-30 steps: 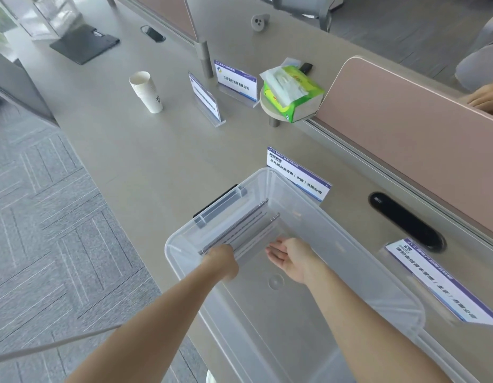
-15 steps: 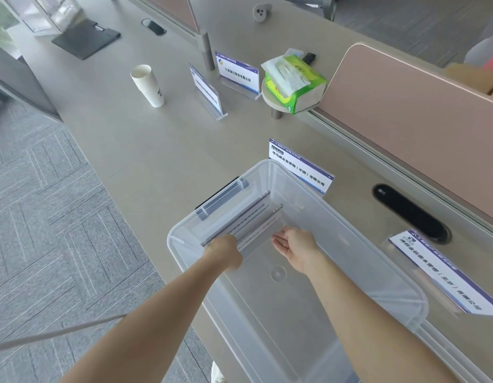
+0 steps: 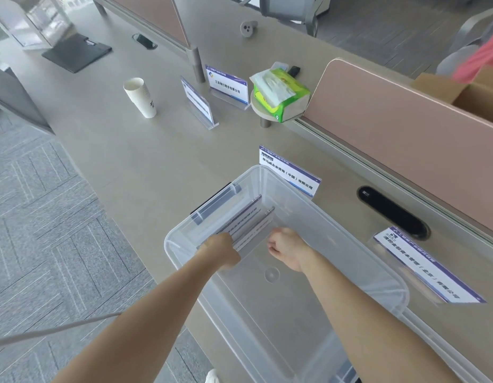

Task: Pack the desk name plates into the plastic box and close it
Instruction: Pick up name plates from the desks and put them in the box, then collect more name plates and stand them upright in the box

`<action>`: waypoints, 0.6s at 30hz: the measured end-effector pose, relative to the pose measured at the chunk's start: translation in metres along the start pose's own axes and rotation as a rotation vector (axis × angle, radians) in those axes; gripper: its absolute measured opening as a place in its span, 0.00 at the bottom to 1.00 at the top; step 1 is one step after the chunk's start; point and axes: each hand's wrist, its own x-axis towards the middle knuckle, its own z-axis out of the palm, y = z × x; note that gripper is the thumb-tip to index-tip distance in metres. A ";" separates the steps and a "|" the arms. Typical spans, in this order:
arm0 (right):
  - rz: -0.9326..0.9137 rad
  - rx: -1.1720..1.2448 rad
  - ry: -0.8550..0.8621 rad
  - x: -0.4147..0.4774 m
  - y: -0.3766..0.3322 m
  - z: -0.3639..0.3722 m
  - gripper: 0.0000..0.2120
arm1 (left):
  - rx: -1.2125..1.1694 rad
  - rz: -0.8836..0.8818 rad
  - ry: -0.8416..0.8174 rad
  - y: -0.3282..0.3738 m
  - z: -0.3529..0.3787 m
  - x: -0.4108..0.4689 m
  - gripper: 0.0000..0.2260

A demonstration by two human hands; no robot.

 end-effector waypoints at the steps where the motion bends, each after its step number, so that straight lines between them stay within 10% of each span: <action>1: -0.014 -0.037 0.006 -0.007 -0.003 0.001 0.11 | -0.013 0.021 0.017 0.001 -0.004 -0.003 0.10; 11: -0.294 0.026 0.218 -0.124 -0.033 -0.018 0.08 | 0.230 0.472 0.402 0.046 -0.034 -0.057 0.13; 18: -0.382 -0.078 0.573 -0.234 -0.004 -0.048 0.08 | -0.068 0.823 0.255 0.096 -0.022 -0.091 0.13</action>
